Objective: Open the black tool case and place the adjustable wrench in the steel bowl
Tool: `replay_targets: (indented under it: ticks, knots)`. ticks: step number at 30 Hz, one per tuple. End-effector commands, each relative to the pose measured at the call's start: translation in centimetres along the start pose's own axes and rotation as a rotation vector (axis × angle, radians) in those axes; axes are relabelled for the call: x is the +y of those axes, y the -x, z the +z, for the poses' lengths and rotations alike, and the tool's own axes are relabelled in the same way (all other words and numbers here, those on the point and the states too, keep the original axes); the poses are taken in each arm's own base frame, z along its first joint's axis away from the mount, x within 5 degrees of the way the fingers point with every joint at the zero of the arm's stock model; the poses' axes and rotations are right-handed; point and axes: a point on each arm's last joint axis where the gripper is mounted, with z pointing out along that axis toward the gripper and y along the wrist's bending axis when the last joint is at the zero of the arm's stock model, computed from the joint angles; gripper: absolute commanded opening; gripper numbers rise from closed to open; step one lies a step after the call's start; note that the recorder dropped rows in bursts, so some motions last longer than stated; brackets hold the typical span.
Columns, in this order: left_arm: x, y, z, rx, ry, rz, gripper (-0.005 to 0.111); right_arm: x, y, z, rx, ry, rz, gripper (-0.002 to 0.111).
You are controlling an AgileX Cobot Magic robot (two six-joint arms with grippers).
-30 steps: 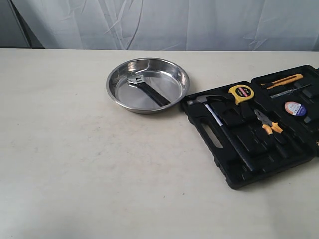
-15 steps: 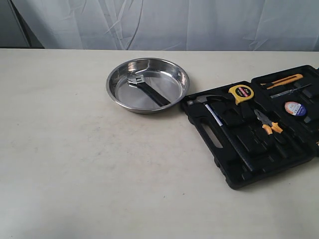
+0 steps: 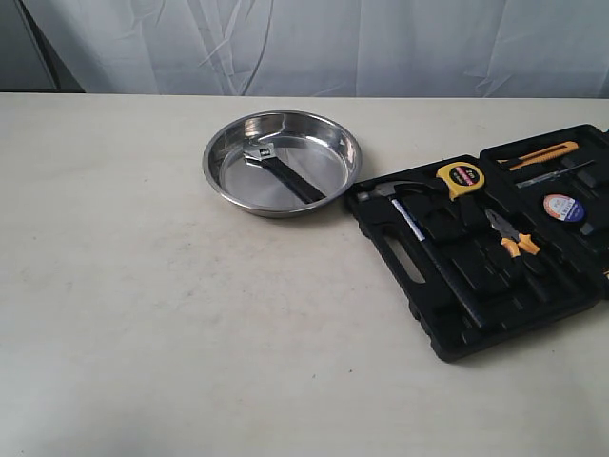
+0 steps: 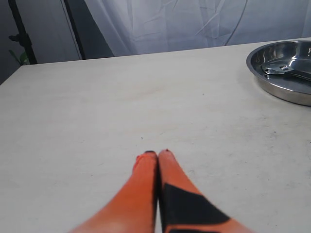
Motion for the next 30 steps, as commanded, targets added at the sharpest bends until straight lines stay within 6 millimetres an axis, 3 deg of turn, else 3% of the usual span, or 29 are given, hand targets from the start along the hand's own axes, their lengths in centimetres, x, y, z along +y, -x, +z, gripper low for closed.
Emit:
replay_targets:
  ticks: [1, 30]
  knots:
    - [0.02, 0.17, -0.05, -0.013, 0.003, 0.0, 0.0, -0.03, 0.02, -0.04, -0.011, -0.005, -0.01, -0.001]
    - [0.02, 0.19, -0.05, -0.016, 0.002, 0.0, 0.0, -0.01, 0.05, -0.04, -0.015, -0.002, 0.016, -0.001]
